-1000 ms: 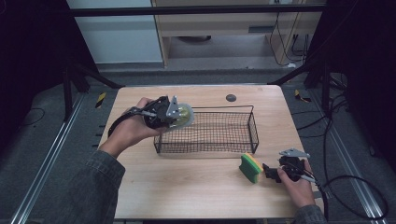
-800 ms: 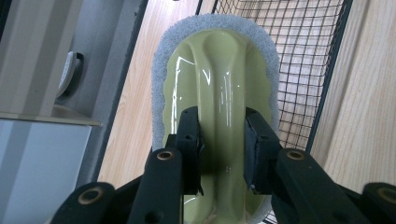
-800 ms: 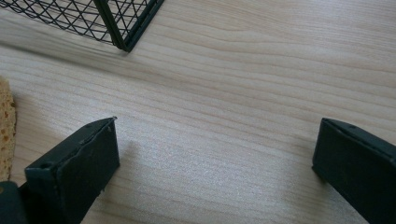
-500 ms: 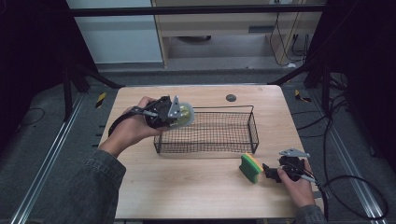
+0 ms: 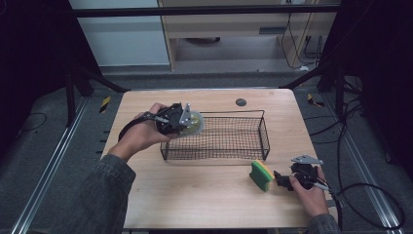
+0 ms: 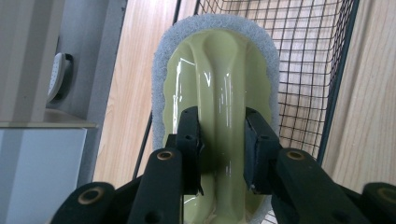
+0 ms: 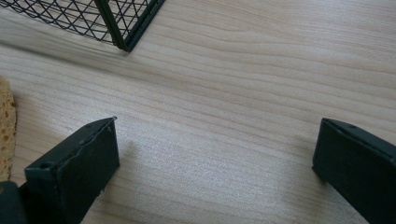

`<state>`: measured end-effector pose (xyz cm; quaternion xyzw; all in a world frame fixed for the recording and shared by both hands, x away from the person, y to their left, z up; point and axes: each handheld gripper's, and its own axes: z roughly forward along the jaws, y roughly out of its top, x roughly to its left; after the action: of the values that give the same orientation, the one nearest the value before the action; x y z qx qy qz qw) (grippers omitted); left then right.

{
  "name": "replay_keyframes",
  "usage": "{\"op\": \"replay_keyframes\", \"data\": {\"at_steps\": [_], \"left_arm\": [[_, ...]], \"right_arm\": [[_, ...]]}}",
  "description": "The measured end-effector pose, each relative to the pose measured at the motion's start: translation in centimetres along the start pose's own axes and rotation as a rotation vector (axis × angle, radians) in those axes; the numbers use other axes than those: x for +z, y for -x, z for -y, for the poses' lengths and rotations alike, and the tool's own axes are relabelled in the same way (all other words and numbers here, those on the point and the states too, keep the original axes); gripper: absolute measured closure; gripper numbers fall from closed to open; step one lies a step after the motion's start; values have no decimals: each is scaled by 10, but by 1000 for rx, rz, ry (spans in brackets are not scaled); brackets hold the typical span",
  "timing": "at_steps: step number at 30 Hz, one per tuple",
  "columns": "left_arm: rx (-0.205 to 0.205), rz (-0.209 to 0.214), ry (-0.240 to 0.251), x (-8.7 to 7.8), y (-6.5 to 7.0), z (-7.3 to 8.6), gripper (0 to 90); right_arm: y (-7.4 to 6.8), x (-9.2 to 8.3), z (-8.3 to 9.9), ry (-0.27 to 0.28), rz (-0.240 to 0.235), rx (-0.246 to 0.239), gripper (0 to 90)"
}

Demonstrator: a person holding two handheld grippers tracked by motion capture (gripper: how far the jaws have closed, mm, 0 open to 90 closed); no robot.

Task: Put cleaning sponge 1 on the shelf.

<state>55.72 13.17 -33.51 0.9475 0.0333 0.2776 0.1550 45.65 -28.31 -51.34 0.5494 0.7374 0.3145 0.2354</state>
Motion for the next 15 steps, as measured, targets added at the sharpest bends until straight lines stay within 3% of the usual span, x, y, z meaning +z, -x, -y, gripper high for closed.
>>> {"op": "replay_keyframes", "data": {"at_steps": [15], "left_arm": [[-5,50,-19,22,3,13,707]], "right_arm": [[0,0,0,0,0,0,7]]}}
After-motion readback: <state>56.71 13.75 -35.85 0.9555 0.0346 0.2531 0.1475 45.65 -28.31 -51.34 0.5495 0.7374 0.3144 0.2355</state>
